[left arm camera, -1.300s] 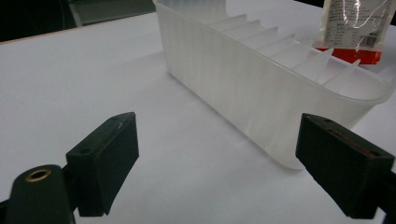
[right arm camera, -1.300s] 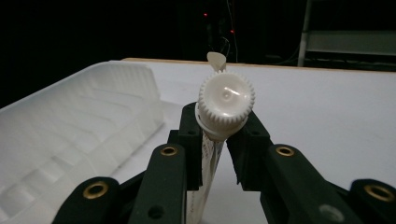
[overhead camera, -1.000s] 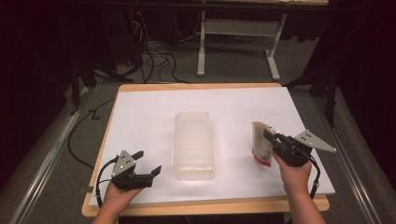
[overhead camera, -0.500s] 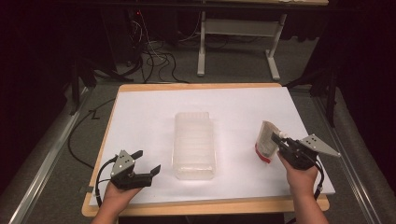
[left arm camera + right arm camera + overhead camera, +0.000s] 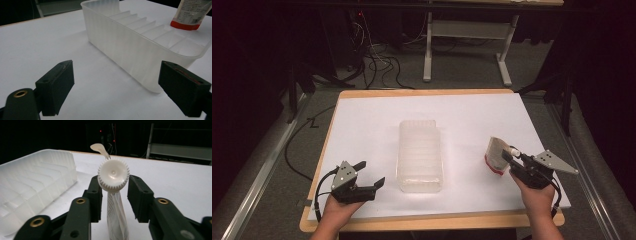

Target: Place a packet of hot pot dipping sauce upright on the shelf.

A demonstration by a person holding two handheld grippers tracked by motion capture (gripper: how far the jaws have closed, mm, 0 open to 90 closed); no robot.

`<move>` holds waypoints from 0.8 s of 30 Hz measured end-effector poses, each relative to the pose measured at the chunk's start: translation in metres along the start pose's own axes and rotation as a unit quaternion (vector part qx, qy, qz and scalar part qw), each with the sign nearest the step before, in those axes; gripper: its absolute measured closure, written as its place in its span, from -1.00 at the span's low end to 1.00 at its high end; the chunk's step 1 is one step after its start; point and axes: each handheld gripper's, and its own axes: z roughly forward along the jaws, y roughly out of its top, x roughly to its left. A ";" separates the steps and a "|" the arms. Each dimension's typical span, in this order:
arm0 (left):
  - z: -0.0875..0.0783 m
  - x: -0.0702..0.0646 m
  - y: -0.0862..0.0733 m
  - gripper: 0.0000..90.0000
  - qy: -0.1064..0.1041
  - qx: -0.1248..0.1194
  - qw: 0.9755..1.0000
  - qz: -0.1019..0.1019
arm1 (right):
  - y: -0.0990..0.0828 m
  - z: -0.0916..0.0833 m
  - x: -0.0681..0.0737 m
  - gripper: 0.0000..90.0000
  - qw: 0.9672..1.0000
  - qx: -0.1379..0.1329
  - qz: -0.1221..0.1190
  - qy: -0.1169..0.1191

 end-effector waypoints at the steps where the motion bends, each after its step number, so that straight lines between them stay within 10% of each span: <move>1: 0.000 0.000 0.000 -0.69 0.000 0.000 1.000 0.000 | -0.001 0.001 0.000 0.36 1.000 0.004 0.005 0.001; 8: 0.001 0.000 0.000 -0.69 0.000 0.000 1.000 0.000 | -0.010 0.003 -0.004 0.26 1.000 0.029 0.011 0.007; 24: 0.003 0.000 -0.001 -0.69 -0.003 0.005 1.000 -0.002 | -0.019 0.012 -0.012 0.73 0.999 0.038 0.027 0.023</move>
